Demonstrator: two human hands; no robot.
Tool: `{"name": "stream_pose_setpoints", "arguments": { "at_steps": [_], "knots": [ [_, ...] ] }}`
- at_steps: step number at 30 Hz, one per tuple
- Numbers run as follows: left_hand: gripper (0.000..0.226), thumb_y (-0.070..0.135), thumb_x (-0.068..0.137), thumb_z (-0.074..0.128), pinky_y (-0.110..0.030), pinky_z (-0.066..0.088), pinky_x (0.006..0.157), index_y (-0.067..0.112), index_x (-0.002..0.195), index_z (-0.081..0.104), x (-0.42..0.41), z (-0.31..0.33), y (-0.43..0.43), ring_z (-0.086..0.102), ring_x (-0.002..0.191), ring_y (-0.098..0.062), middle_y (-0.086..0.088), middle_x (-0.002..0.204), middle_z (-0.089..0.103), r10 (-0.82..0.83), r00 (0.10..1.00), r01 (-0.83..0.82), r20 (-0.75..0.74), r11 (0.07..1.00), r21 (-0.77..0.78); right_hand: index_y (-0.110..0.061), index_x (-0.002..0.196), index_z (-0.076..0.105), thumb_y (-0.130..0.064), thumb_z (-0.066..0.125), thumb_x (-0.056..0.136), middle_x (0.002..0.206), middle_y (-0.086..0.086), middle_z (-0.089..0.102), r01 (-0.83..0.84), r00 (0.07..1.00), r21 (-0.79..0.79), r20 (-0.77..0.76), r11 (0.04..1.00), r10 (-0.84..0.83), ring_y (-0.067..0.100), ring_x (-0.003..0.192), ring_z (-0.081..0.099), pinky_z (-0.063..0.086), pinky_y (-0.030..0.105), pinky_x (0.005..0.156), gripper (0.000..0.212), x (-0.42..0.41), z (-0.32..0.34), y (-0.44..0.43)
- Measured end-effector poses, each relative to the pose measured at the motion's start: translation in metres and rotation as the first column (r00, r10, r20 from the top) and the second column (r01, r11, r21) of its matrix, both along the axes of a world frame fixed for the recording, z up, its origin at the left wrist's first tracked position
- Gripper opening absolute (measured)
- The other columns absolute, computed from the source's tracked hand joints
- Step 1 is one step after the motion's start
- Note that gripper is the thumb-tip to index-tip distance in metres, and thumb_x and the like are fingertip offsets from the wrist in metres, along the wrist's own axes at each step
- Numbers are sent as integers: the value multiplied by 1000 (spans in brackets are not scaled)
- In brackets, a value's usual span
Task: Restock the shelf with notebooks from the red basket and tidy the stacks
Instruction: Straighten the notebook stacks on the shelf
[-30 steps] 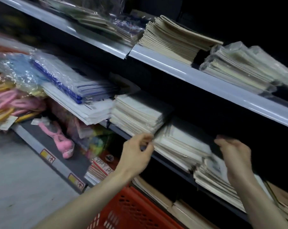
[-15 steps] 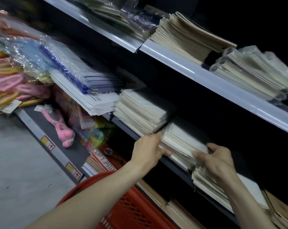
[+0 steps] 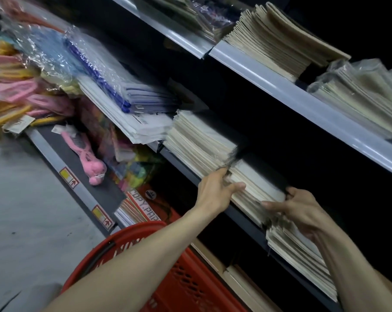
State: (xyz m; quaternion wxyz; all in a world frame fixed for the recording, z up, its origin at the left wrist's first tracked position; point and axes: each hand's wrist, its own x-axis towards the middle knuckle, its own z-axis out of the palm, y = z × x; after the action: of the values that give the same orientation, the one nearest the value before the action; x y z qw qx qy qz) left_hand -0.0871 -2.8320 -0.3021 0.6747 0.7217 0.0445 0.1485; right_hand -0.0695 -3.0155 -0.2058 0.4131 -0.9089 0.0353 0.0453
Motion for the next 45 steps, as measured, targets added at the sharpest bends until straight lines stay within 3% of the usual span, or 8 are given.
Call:
{"name": "stream_pose_setpoints", "arguments": {
  "at_steps": [4,8,11,18,27,32,37,45],
  "knots": [
    [69,59,83,76,-24,48,102,22,140,63,4,-4,-2,63,126,-13,0,133,70,158,987,-158,5,987,15,-3,161,22,-36,102,37,149,18,55,33,998,-90,63,995,-27,30,118,65,51,39,103,151,-10,-13,1],
    [86,55,73,85,4,36,94,23,147,55,0,-14,11,65,95,8,6,110,72,12,998,-18,65,995,98,0,160,24,-17,100,53,153,18,51,5,999,-102,45,995,-1,28,124,61,46,40,107,132,-12,-6,-7],
    [106,50,68,91,-23,42,112,25,158,39,5,-21,20,59,130,-20,-8,145,60,-88,993,62,72,950,305,-4,161,22,-19,99,58,146,20,55,-42,999,-261,-22,964,38,25,114,63,56,43,95,129,-8,1,-3],
    [76,46,77,84,-41,57,88,18,142,55,10,-18,10,68,100,-25,0,86,73,27,989,-81,145,923,376,-6,160,27,-36,101,58,151,18,52,8,995,-608,81,794,51,34,138,51,47,35,105,129,2,-17,11],
    [69,27,79,85,-30,55,82,16,141,58,16,-25,-6,67,97,-33,7,68,53,53,972,-87,228,986,143,-5,160,30,-34,102,57,150,19,53,103,982,-534,187,839,-2,35,138,52,44,39,112,129,1,-14,8],
    [86,29,83,82,-39,56,95,19,157,38,28,-23,-13,68,107,-32,-13,103,74,60,979,-91,193,983,161,-2,157,35,-30,101,61,110,18,68,131,977,-497,213,858,-26,16,79,59,49,32,95,119,10,-19,0],
    [96,33,96,71,-45,56,94,16,165,6,35,-21,-18,67,106,-34,-15,115,70,27,990,-88,137,883,462,5,143,49,-38,101,57,132,26,63,134,979,-610,205,781,-8,40,122,60,51,40,99,108,14,-21,10],
    [86,38,81,85,-31,52,103,26,155,43,25,-25,-17,66,94,-9,-1,88,74,168,976,-189,141,971,150,-6,141,57,-43,102,51,113,11,72,122,979,-530,204,839,-13,29,108,68,56,37,96,107,7,-23,0]
  ]
}}
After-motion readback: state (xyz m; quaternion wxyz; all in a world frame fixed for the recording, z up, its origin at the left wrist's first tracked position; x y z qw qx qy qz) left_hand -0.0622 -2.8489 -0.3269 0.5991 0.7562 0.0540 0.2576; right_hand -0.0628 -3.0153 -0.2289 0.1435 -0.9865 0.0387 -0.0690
